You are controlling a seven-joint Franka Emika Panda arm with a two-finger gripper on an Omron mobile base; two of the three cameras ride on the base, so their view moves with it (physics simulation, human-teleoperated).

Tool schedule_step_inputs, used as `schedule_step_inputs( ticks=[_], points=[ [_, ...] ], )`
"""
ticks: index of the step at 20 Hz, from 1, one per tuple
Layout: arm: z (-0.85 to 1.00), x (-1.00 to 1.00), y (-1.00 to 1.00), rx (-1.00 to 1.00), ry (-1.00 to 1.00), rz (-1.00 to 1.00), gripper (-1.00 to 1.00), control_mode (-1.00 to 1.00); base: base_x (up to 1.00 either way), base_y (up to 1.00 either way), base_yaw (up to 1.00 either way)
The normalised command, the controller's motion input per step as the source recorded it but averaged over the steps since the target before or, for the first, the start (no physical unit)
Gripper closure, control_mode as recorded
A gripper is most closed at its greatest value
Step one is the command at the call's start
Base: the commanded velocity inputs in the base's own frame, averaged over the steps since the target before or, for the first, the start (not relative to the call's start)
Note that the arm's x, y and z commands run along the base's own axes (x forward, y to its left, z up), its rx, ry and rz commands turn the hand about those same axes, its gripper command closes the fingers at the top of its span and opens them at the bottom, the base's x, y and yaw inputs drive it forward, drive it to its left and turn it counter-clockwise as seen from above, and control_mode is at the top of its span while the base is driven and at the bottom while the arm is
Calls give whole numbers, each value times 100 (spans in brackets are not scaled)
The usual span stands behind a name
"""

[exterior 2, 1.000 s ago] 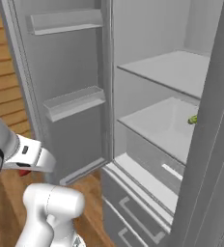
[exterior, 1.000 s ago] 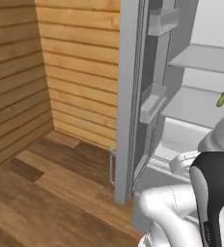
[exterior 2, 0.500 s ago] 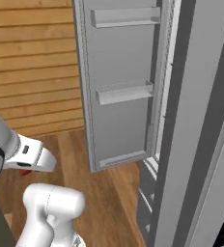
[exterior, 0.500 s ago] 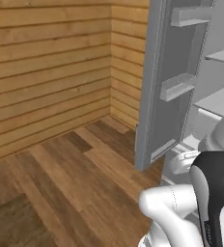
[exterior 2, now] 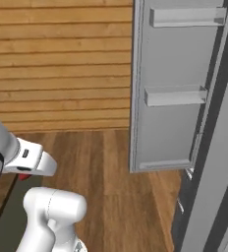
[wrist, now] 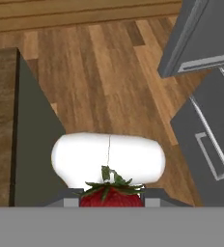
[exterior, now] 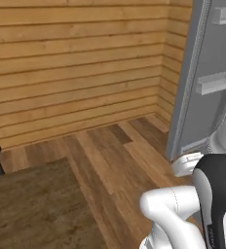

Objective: Take the strawberry from the fridge and place it on top of the pancake, located on the dining counter.

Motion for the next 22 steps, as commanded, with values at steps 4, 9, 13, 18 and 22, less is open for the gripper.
schedule_step_inputs(
  ticks=[4, 9, 13, 18, 22],
  points=[
    [0, 0, 0, 0, 0, 0, 100, 100, 16, 5, 42],
    [0, 0, 0, 0, 0, 0, 100, 100, 72, 0, 26],
    [0, 0, 0, 0, 0, 0, 100, 100, 99, 3, 6],
    [0, 0, 0, 0, 0, 0, 100, 100, 100, 9, 3],
    [0, 0, 0, 0, 0, 0, 100, 100, 100, 6, 4]
  ],
)
